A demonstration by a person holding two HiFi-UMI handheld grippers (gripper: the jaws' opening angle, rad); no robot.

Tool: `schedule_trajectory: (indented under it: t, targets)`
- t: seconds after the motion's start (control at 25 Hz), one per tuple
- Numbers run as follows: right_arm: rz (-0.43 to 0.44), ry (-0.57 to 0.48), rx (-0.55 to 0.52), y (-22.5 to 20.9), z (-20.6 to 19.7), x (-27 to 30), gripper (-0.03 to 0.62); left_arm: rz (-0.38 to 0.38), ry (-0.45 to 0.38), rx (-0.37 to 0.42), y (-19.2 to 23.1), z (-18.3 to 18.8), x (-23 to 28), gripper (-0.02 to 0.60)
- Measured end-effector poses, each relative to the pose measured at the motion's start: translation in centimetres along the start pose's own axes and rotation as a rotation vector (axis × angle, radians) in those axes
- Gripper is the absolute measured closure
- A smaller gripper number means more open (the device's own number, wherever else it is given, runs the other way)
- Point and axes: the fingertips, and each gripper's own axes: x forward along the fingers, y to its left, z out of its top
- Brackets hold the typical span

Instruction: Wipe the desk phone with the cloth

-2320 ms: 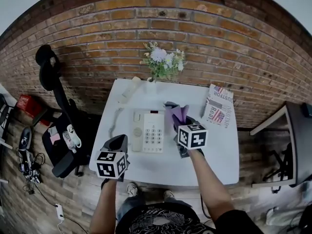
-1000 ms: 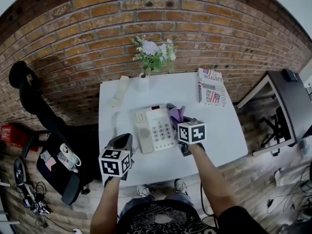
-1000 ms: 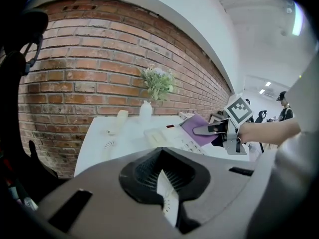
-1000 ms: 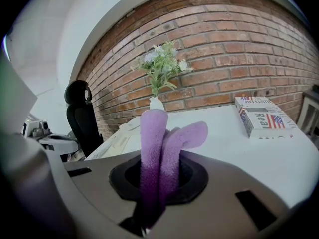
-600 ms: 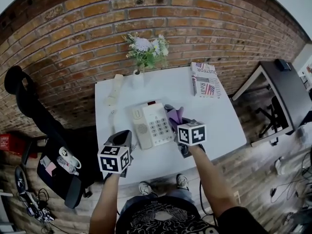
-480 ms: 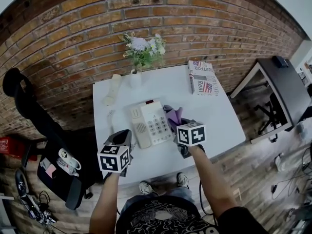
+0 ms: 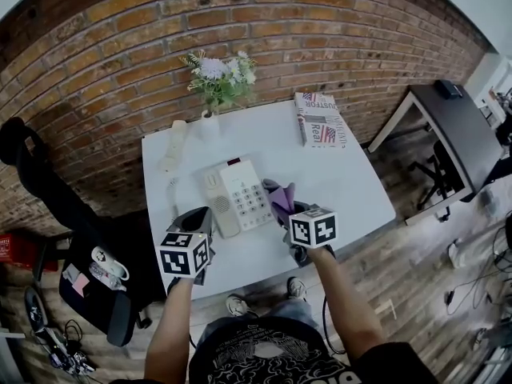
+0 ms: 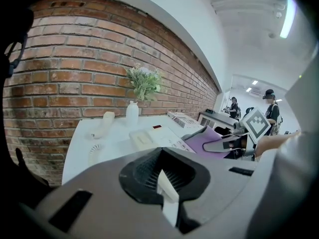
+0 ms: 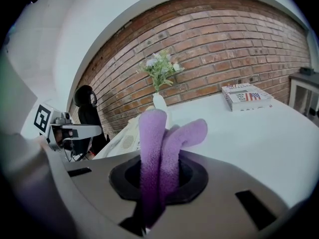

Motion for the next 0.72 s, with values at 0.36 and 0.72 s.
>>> schedule_trajectory:
  t: [0.36, 0.72]
  targets:
    - [0.064, 0.015, -0.005, 0.7, -2.3, -1.9, 0.549, 0.013, 0.0, -0.009, -0.7, -0.4, -0.2, 0.575]
    - [0.2, 0.047, -0.064, 3.3, -3.8, -2.2, 0.549, 0.078, -0.006, -0.044, -1.2, -0.9, -1.3, 0.575]
